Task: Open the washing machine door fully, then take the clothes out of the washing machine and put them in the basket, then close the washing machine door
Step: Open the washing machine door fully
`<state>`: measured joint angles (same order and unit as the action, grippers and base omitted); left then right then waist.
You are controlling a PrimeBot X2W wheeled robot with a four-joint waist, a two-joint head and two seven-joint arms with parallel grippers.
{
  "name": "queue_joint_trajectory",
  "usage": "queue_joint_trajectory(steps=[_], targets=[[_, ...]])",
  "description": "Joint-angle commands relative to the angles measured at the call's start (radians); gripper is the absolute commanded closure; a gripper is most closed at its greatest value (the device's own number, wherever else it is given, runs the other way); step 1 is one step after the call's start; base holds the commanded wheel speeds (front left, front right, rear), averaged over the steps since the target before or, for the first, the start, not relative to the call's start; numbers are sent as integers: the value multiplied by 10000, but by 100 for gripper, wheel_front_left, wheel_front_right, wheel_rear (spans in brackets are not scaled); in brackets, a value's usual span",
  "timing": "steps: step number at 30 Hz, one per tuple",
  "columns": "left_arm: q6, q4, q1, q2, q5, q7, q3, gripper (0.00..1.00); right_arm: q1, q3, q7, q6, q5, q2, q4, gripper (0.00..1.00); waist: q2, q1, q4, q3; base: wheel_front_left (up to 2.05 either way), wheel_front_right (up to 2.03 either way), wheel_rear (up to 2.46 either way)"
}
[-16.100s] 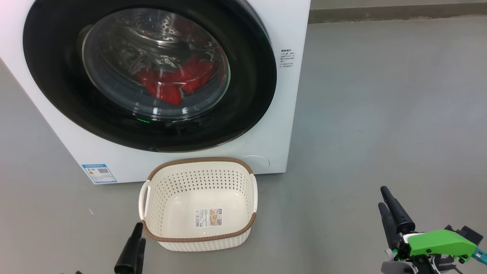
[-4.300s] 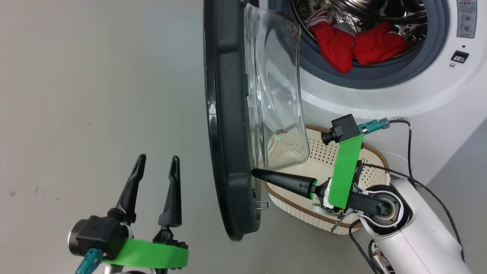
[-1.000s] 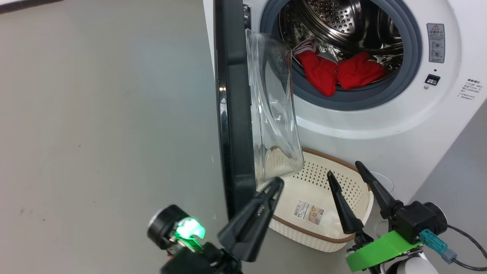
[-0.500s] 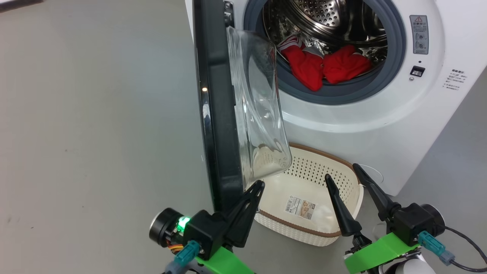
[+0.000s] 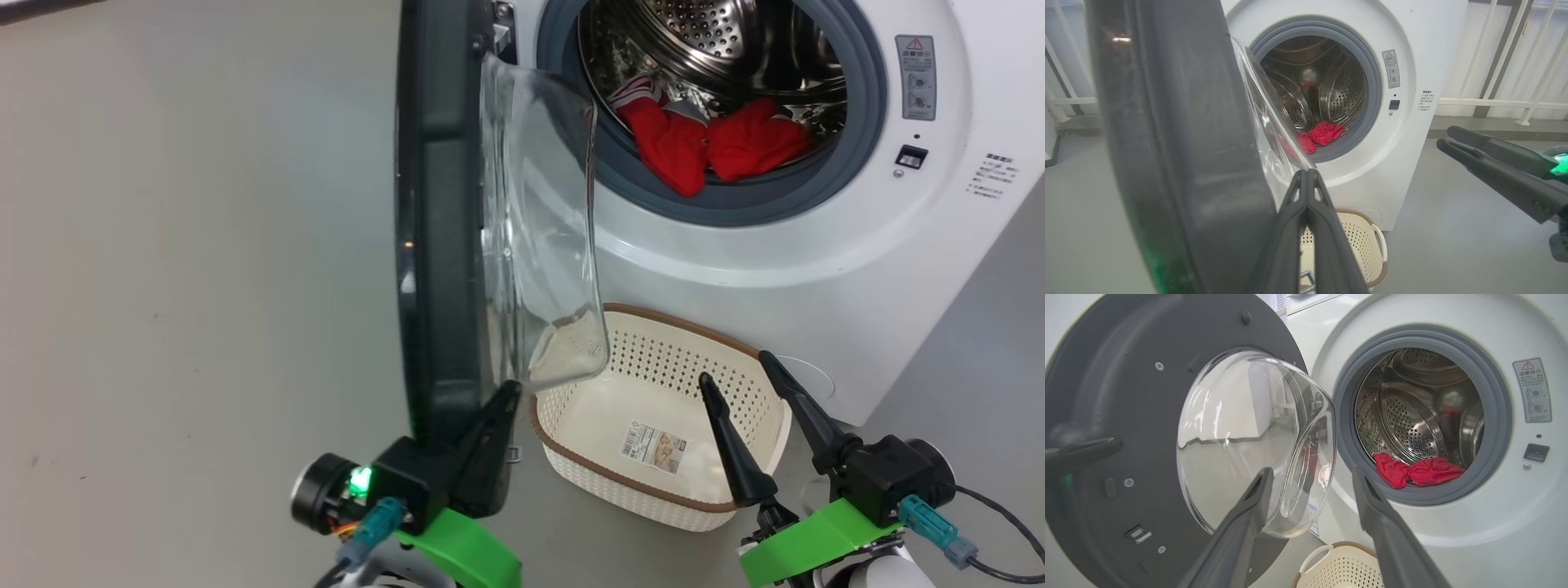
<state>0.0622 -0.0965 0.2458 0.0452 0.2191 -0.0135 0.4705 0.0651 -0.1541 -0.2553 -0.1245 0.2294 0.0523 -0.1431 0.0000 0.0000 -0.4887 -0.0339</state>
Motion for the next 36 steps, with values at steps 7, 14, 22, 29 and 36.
queue_joint_trajectory(steps=[7,14,22,29,36], targets=[[667,-150,63,604,374,-473,-1423,100,48,-296,-65,-62,75,-20,210,0,0,0,-319,-7,0,0,0],[964,-251,-3,985,585,-704,-2110,100,102,-410,-65,-62,25,-20,127,0,0,0,-382,-142,0,0,0],[1220,-557,97,1348,938,-1101,-2933,100,272,-248,-65,-62,-277,-20,13,0,0,0,-413,-382,0,0,0],[1341,-857,236,1509,1212,-1430,-3411,100,275,-163,-65,-62,-475,-20,-2,0,0,0,-424,-541,0,0,0],[1326,-1334,515,1679,1497,-1724,-3812,100,294,-142,-65,-62,-674,-20,-54,0,0,0,-428,-671,0,0,0]])
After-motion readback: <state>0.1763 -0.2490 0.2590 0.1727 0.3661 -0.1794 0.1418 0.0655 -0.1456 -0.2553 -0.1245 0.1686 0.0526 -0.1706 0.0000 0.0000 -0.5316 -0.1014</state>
